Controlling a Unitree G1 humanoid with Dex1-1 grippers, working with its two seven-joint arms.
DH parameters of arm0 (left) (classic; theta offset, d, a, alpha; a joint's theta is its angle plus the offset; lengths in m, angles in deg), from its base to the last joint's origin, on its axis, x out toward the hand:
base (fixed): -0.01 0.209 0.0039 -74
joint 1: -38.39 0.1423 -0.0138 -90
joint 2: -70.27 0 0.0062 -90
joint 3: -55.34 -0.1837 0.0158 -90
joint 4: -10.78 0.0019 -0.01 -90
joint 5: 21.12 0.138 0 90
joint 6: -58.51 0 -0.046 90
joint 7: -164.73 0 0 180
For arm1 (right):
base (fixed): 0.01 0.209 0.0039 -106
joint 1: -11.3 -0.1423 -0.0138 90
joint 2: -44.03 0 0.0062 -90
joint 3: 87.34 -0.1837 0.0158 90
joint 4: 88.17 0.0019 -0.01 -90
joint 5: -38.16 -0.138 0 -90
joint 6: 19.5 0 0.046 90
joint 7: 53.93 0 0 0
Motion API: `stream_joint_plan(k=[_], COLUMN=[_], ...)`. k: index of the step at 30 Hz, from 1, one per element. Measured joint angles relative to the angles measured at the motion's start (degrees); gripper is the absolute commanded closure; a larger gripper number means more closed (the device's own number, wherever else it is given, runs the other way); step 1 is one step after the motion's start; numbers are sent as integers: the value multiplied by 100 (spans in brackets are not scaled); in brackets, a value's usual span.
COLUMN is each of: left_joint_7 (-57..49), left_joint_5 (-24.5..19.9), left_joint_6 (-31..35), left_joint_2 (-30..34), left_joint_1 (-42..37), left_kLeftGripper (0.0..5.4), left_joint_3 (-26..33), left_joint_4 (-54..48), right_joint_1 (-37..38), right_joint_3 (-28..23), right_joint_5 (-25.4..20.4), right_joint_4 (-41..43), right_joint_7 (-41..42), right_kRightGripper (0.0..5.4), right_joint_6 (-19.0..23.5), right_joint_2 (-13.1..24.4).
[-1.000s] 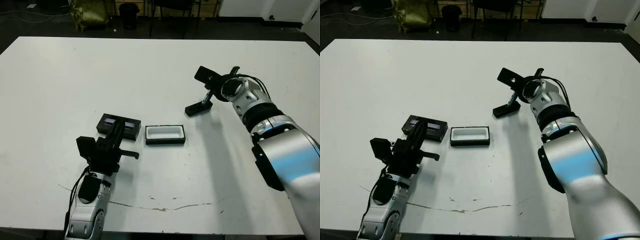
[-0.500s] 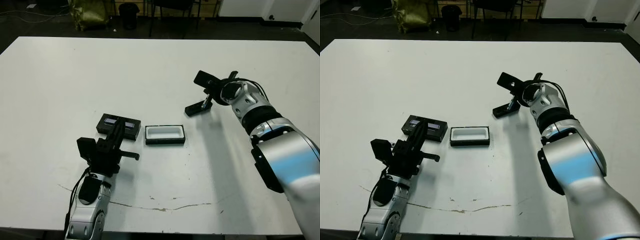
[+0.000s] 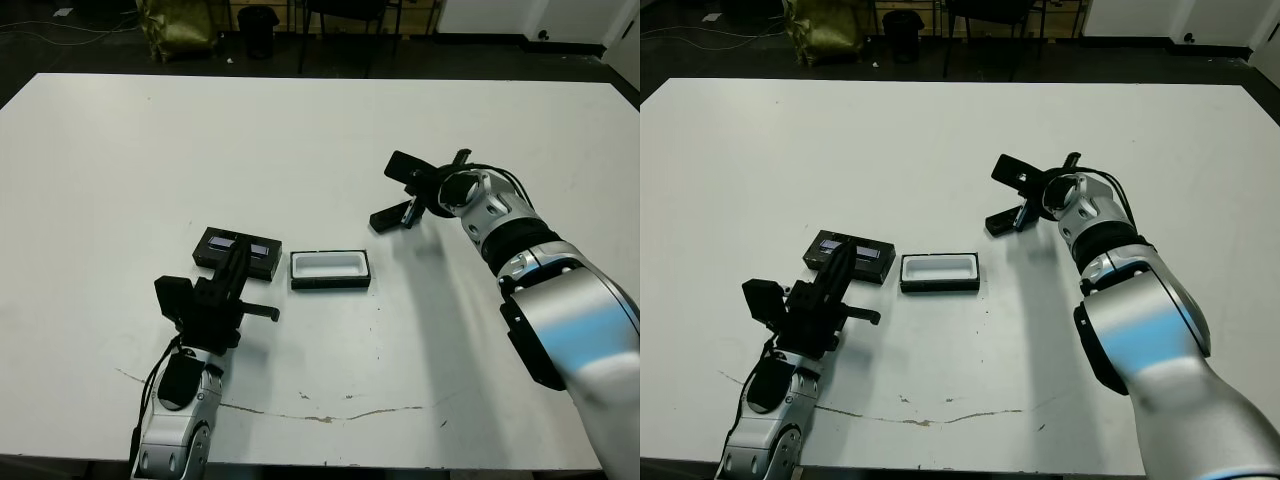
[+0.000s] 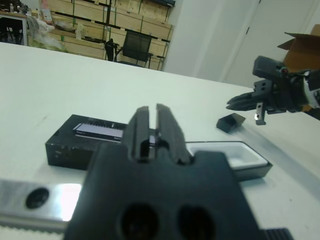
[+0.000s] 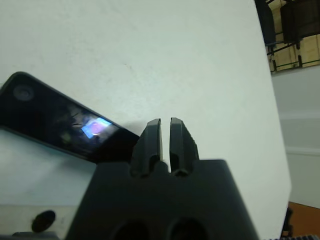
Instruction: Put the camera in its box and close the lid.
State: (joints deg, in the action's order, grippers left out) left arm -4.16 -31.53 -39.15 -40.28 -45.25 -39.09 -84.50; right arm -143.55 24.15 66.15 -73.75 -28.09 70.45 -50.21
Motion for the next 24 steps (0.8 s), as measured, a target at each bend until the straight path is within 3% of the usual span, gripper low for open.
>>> stream_joint_plan(k=[24], left_joint_7=[-13], left_joint_5=[-21], left_joint_6=[-66], left_joint_2=[-14], left_joint_1=[9], left_kLeftGripper=[538], left_joint_3=[-13], left_joint_4=[51], right_joint_1=[15], right_joint_3=[10], right_joint_5=[-12], right_joint_4=[-3], right_joint_7=[217], right_kRightGripper=[540], right_joint_6=[-55], right_joint_2=[-51])
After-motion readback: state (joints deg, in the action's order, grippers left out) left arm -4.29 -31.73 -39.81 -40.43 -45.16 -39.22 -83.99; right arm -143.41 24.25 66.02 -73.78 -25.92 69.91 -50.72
